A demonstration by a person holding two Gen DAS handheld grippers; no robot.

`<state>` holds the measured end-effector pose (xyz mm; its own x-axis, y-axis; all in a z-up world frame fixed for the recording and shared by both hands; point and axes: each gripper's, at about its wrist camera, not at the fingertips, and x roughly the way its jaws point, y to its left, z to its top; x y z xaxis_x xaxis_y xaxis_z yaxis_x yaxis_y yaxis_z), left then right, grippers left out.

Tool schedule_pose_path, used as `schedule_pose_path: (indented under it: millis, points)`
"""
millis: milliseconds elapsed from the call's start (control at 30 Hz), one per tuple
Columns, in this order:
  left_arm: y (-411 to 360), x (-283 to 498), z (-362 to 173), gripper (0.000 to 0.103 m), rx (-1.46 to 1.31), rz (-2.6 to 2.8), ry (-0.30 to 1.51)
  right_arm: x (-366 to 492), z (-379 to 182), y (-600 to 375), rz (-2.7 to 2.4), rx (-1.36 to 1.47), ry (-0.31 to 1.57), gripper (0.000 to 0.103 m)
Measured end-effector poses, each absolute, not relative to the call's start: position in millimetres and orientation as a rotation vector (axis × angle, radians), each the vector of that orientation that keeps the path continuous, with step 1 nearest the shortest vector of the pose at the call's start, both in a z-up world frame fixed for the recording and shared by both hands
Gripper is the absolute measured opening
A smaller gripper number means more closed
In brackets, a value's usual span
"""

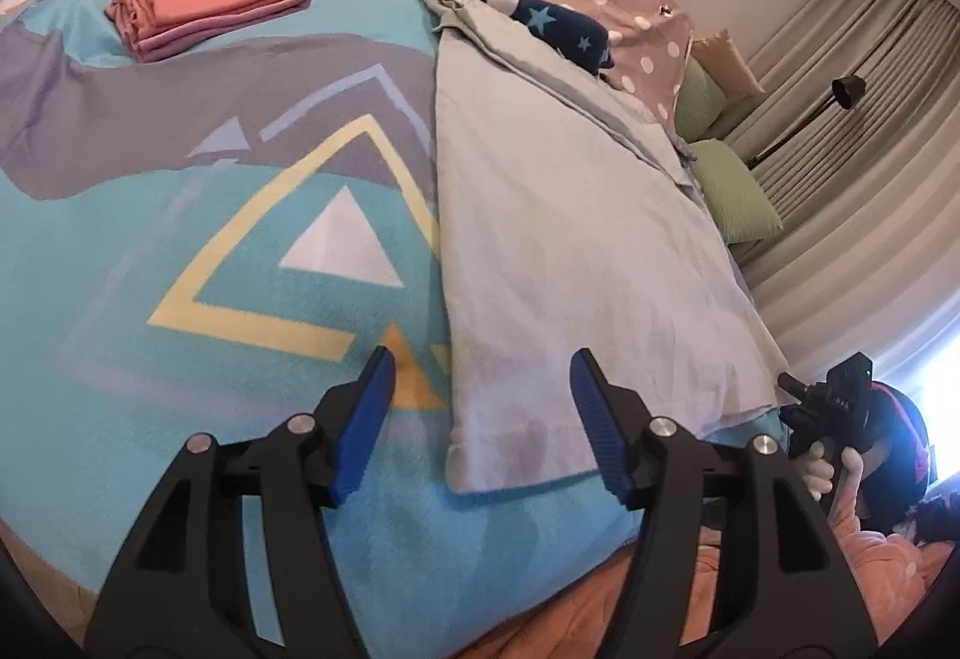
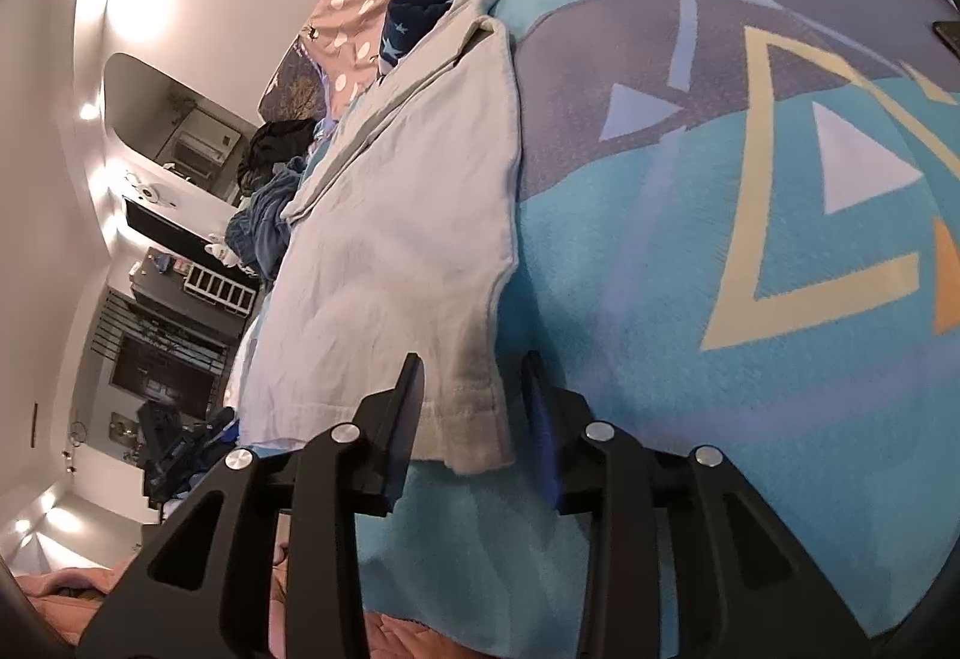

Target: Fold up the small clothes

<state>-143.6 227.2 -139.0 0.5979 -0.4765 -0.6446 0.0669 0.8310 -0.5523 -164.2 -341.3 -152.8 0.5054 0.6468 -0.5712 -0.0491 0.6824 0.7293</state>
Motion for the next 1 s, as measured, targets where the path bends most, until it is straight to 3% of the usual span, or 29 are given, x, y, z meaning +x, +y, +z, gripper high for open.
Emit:
schedule_pose_path:
  millis: [233,267,300,333,367,533,667,800,1000]
  points:
    - [232,-112,-147,0.059,-0.68,-0.458,0.871,-118,-156,-332,0.602,0.776,0.965,0.036]
    - [230,-109,-147,0.044,-0.687,-0.473,0.871,-115,-154,-329,0.603,0.769,0.971,0.033]
    - [227,-105,-148,0.009,-0.694,-0.488,0.881,-113,-152,-324,0.606,0.754,0.982,0.027]
    - [222,-102,-152,0.004,-0.715,-0.504,0.907,-113,-151,-321,0.62,0.755,0.992,0.014]
    - [220,-102,-153,0.004,-0.724,-0.508,0.905,-116,-151,-320,0.631,0.772,0.994,0.003]
    - [229,-125,-96,0.002,-0.743,-0.554,0.689,-135,-107,-332,0.704,0.881,0.828,0.001]
    - [229,-144,-44,0.002,-0.6,-0.533,0.574,-150,-65,-334,0.738,0.846,0.705,0.001]
    - [218,-154,-37,0.002,-0.561,-0.569,0.561,-161,-45,-332,0.766,0.814,0.635,0.001]
    - [221,-155,-58,0.002,-0.58,-0.546,0.612,-165,-60,-330,0.675,0.76,0.712,0.001]
